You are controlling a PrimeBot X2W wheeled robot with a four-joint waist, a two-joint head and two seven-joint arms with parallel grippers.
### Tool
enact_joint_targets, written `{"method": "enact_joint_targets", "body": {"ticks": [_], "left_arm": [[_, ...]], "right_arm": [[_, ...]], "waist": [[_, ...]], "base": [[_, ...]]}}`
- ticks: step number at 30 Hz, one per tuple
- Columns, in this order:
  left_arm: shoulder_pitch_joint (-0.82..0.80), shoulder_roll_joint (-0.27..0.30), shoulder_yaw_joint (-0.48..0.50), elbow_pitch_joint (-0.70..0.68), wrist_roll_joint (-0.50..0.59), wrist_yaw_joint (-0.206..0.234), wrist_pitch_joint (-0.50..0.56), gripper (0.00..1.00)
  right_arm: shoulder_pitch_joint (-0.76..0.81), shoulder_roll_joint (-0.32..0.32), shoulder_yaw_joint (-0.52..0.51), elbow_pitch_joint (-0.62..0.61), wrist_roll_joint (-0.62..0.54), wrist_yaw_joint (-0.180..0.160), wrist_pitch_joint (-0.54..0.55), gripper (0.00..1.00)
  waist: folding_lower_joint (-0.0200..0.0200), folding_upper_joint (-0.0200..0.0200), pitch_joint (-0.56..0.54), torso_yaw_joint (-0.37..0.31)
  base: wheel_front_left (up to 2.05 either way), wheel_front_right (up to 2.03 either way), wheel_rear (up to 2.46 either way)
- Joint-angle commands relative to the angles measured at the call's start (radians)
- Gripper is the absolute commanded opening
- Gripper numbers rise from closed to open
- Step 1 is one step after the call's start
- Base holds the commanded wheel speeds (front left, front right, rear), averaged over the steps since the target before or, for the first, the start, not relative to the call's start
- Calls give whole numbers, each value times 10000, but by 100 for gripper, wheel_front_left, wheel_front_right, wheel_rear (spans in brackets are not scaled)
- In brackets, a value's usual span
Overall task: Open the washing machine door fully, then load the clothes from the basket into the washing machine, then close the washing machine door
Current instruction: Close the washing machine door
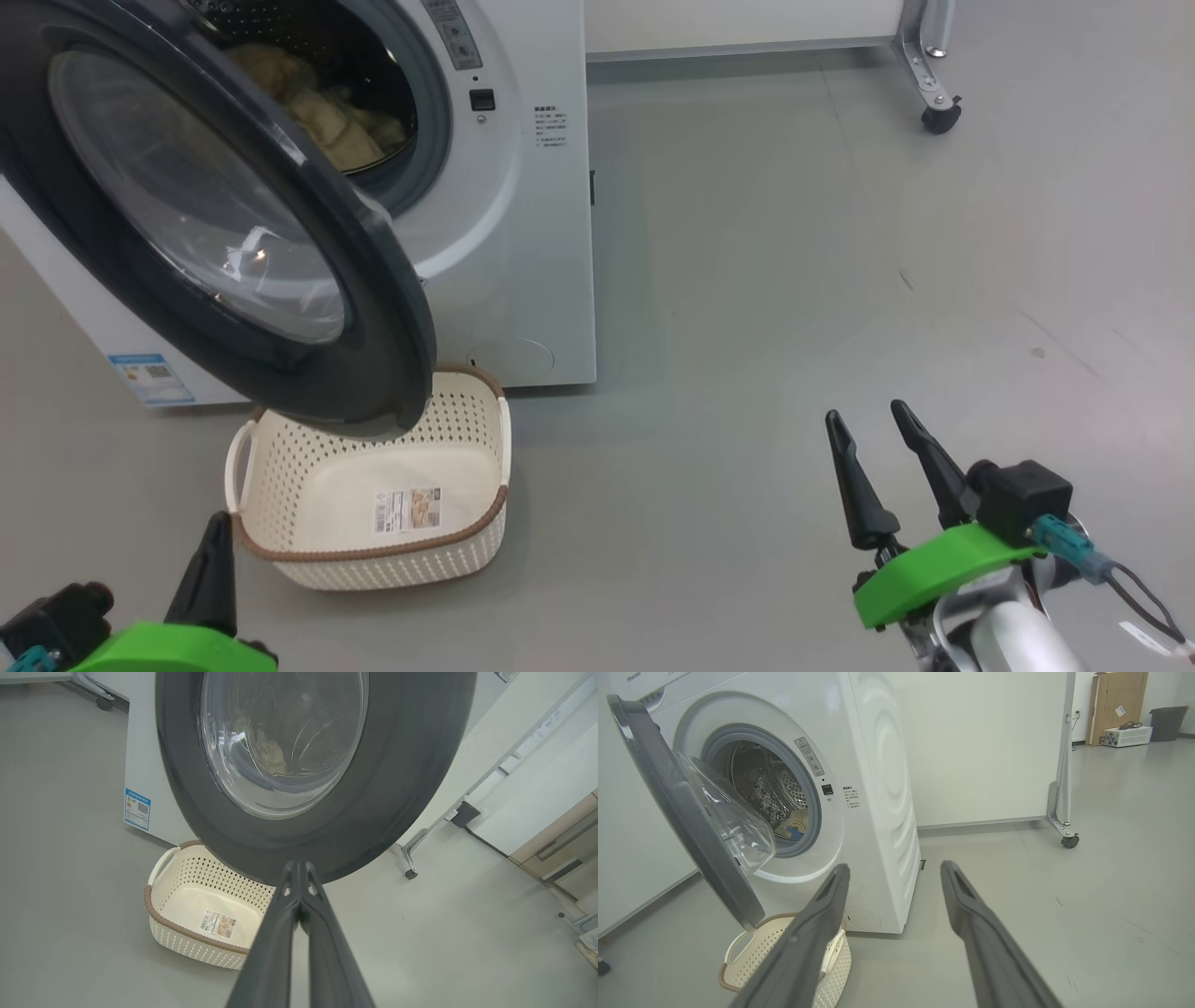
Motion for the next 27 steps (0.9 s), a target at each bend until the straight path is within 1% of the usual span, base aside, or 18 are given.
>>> {"method": "enact_joint_targets", "body": {"ticks": [1, 3, 4, 5, 9, 12, 16, 17, 18, 19, 23, 27], "left_arm": [[-516, 268, 531, -55, 580, -66, -129, 0], [-579, 16, 1004, -38, 1465, -34, -141, 0], [-579, 16, 1004, -38, 1465, -34, -141, 0], [-528, -276, 1442, -132, 2447, 52, -144, 0], [-310, -859, 2092, -373, 4173, 143, -146, 0], [-197, -1295, 2522, -567, 5049, 122, -147, 0], [-23, -1708, 2742, -564, 5728, 28, -147, 0], [-9, -1752, 2748, -548, 5861, 7, -147, 49], [-11, -1776, 2775, -575, 6025, -8, -148, 95], [-4, -1830, 2822, -579, 6120, -20, -148, 100], [-1, -1970, 2847, -412, 6245, -53, -148, 100], [-32, -1838, 2410, -338, 6219, -62, -148, 100]], "right_arm": [[-214, 24, 239, -342, -26, 35, -67, 100], [-191, 24, 256, -344, -11, 35, -67, 100], [-191, 24, 256, -344, -11, 35, -67, 100], [-180, 24, 265, -343, 1, 35, -67, 100], [-186, 24, 260, -352, 20, 35, -67, 100], [-207, 24, 259, -369, 28, 35, -67, 100], [-216, 24, 287, -371, 59, 35, -67, 100], [-214, 24, 292, -367, 63, 35, -67, 100], [-213, 24, 298, -365, 66, 35, -67, 100], [-215, 24, 302, -365, 67, 35, -67, 100], [-218, 24, 296, -367, 71, 35, -67, 100], [-233, 24, 306, -371, 71, 35, -67, 100]], "waist": [[1, -1, -36, 69], [1, -1, -58, 138], [1, -1, -58, 138], [1, -1, -80, 187], [1, -1, -105, 272], [1, -1, -86, 335], [1, -1, -62, 405], [1, -1, -57, 419], [1, -1, -44, 427], [1, -1, -30, 434], [1, -1, 15, 451], [1, -1, 49, 440]], "base": [[0, 0, 0], [0, 0, 0], [0, 0, 0], [0, 0, 0], [0, 0, 0], [0, 0, 0], [0, 0, 0], [0, 0, 0], [0, 0, 0], [0, 0, 0], [0, 0, 0], [0, 0, 0]]}}
